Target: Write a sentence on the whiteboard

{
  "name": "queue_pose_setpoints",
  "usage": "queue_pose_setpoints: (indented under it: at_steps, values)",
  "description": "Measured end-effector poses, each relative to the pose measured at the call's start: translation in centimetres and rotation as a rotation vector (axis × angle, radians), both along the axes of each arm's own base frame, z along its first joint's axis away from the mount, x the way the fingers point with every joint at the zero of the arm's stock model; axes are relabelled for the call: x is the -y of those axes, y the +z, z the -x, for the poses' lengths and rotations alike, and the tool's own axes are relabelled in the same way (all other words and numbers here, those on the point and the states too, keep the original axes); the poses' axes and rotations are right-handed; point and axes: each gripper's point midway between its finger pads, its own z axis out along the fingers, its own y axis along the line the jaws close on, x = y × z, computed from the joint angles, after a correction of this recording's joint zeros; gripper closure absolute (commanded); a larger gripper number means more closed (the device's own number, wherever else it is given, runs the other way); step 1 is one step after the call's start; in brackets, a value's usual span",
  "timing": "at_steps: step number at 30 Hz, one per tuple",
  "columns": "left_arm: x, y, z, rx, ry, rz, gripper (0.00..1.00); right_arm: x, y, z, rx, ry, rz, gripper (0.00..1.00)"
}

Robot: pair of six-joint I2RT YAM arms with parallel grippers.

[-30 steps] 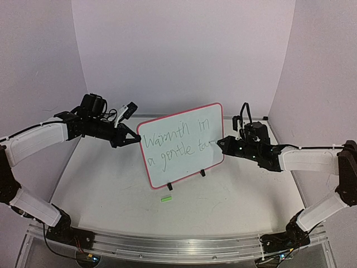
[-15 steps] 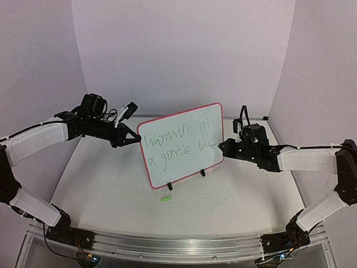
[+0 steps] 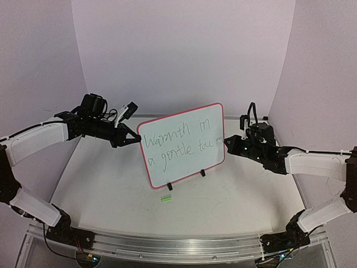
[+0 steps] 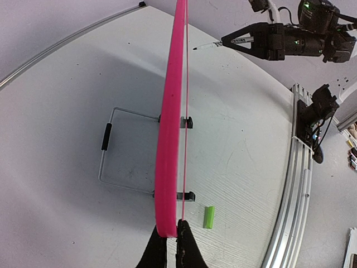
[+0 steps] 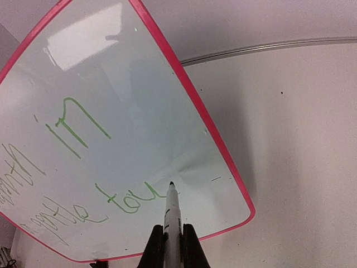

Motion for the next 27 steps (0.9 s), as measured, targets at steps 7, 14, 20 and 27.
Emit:
queue_pose_setpoints:
  at_steps: [7,14,20,27]
  values:
    - [0.0,0.0,0.0,0.0,0.0,0.0,1.0,-0.4,-1.3,-0.2,-0.028,0.014,0.011,1.0]
    - [0.0,0.0,0.0,0.0,0.0,0.0,1.0,-0.7,-1.4,-0.6,-0.025,0.014,0.009,1.0]
    - [0.0,0.0,0.0,0.0,0.0,0.0,1.0,-0.9,-0.6,-0.9,-0.003,0.016,-0.002,1.0]
    - [0.0,0.0,0.0,0.0,-0.001,0.001,1.0,-1.7,-0.9,-0.9,-0.011,0.051,-0.003,1.0]
